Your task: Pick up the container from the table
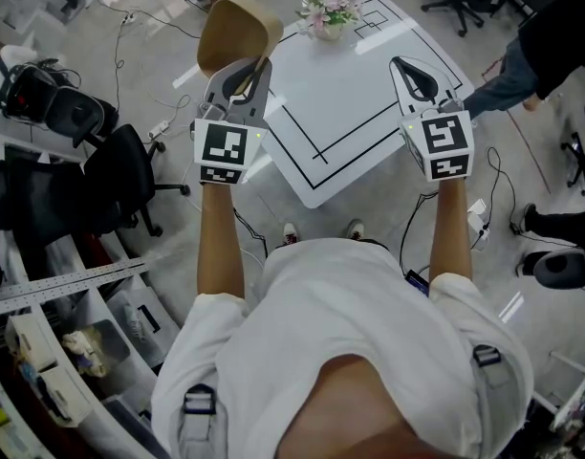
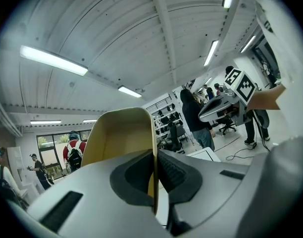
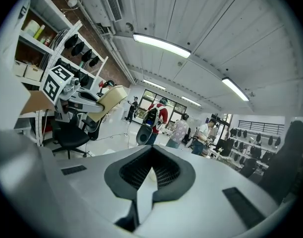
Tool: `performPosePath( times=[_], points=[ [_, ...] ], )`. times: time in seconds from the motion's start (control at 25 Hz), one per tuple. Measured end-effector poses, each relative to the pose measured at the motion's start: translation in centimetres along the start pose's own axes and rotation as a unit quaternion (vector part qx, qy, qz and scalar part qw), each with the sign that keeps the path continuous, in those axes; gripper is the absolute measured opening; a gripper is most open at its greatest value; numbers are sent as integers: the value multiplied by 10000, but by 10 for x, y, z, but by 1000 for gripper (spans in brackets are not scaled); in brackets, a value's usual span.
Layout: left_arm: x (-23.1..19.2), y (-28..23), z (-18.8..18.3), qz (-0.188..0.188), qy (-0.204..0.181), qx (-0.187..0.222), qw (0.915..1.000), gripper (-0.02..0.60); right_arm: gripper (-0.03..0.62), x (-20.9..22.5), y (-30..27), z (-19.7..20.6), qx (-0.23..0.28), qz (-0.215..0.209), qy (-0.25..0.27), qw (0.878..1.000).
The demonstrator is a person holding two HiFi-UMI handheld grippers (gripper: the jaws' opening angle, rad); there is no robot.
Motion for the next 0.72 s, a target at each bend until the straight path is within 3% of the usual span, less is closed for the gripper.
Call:
performPosePath(
  times=[0.72],
  points=[
    [0,-7,3,61,-33,-53,10000,21,12,2,-1,6,-77,69,30,9999]
  ],
)
Point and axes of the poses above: the fingertips, and each gripper's own axes: y backward along the fingers, x to its right, z out of its underside, the point moved 8 cm from there along y, backward along the fingers, and after that the axes turned 9 degrees about z, right-handed, at the moved point
